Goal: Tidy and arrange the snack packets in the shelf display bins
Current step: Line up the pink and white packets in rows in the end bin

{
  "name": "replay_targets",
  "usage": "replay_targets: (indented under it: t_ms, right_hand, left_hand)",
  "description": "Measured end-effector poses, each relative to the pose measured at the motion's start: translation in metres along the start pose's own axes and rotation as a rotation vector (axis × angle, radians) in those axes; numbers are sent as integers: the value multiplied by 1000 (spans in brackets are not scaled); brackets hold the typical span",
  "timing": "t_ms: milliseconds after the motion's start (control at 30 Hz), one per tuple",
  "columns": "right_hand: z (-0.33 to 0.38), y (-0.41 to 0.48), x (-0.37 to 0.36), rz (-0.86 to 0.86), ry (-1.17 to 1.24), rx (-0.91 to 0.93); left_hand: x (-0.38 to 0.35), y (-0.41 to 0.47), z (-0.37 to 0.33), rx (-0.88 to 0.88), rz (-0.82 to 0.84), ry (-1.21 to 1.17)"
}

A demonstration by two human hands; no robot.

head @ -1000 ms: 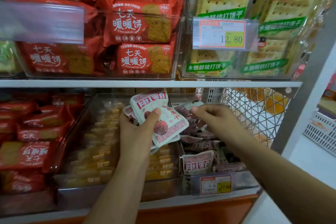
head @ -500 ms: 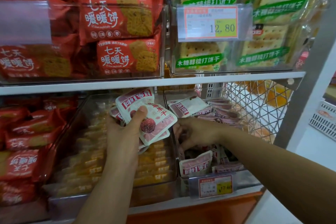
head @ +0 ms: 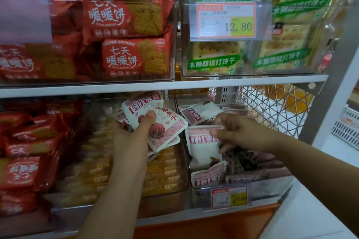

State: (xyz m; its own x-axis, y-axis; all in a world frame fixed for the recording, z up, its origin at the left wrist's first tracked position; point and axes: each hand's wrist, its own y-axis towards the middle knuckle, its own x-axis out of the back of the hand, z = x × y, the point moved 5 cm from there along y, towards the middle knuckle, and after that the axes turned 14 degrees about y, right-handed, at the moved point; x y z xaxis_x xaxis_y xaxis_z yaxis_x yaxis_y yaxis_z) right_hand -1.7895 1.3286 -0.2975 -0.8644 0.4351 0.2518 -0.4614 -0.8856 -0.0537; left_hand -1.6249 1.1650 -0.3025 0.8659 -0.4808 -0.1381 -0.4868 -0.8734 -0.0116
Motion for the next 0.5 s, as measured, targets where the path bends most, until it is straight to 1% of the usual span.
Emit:
replay_targets:
  t_ms: [100, 133, 233, 267, 367, 400, 500]
  right_hand:
    - [-7, -12, -12, 82, -50, -38]
    - [-11, -15, -17, 121, -114, -35]
    - [-17, -20, -31, 241, -424, -57]
    - [-18, -22, -32, 268, -460, -94]
    - [-16, -28, -31, 292, -427, -210]
    - [-16, -29, -31, 299, -450, -211]
    - [-17, -29, -40, 336, -482, -137]
  left_hand:
    - [0, -1, 1, 6, -1, -8]
    - [0, -2, 1, 9, 0, -10]
    - [-1, -3, 1, 25, 3, -2]
    - [-1, -3, 1, 26, 1, 1]
    - [-1, -3, 1, 29, -6, 2]
    - [-1, -2, 1, 31, -7, 3]
    - [-3, -1, 3, 36, -4, 8]
